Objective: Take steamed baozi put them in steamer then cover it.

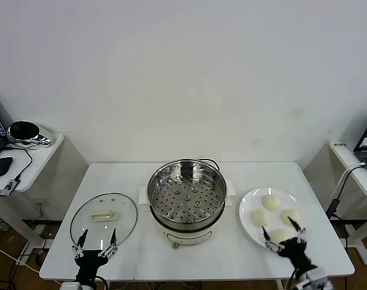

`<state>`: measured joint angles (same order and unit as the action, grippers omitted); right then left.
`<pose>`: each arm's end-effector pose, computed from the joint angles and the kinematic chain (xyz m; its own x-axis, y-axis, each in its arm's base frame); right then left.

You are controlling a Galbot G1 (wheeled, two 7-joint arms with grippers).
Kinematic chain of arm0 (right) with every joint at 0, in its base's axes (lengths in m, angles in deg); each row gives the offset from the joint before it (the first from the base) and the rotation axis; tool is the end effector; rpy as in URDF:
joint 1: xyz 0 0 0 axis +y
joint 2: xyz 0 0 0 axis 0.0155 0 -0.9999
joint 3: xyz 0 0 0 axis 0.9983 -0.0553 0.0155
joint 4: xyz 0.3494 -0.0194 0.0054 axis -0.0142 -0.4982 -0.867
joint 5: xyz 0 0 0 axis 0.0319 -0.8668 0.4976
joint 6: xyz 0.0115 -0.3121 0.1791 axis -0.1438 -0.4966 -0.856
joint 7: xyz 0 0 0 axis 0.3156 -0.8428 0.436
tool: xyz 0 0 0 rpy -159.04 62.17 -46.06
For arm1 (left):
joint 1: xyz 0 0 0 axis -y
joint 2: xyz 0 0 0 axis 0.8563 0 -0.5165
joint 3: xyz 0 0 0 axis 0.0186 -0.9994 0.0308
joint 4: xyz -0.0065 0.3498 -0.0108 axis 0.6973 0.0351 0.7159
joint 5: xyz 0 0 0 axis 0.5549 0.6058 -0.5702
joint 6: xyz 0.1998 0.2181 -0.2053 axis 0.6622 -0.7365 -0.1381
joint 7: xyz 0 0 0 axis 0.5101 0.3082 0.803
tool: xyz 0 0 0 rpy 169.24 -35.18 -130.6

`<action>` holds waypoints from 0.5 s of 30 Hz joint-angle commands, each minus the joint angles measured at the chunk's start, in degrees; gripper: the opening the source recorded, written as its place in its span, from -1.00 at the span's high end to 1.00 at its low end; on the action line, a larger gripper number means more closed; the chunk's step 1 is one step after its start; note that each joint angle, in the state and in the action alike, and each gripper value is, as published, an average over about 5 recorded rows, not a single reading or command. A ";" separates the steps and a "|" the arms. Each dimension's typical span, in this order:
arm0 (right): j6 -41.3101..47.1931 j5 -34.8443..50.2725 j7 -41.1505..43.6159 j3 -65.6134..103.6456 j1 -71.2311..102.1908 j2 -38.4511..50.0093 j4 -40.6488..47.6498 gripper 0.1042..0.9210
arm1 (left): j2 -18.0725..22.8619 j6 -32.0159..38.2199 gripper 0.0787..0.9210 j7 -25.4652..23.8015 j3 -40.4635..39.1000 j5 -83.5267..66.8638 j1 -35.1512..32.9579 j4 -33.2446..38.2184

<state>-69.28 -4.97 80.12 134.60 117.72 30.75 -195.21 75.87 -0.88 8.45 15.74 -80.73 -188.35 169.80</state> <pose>0.2287 -0.1967 -0.2719 -0.9344 -0.1578 0.3195 -0.3433 0.6388 -0.6885 0.1369 0.0650 -0.3354 -0.9715 -0.0838 0.2218 -0.0609 0.9923 0.1082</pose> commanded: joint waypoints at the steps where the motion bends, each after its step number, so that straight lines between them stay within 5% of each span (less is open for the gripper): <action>1: 2.95 -8.45 3.65 2.07 -4.87 9.90 1.21 -0.76 | -0.20 -2.20 -0.77 -0.02 0.24 0.96 -0.01 0.10; 15: 9.02 -9.31 30.86 -24.39 -34.13 32.55 15.80 -0.76 | -0.83 -2.48 -0.77 -1.39 0.87 6.74 0.60 -0.86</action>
<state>-63.28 -11.18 103.04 115.21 91.44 53.82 -182.38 75.21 -2.89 7.41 16.62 -76.20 -187.64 169.10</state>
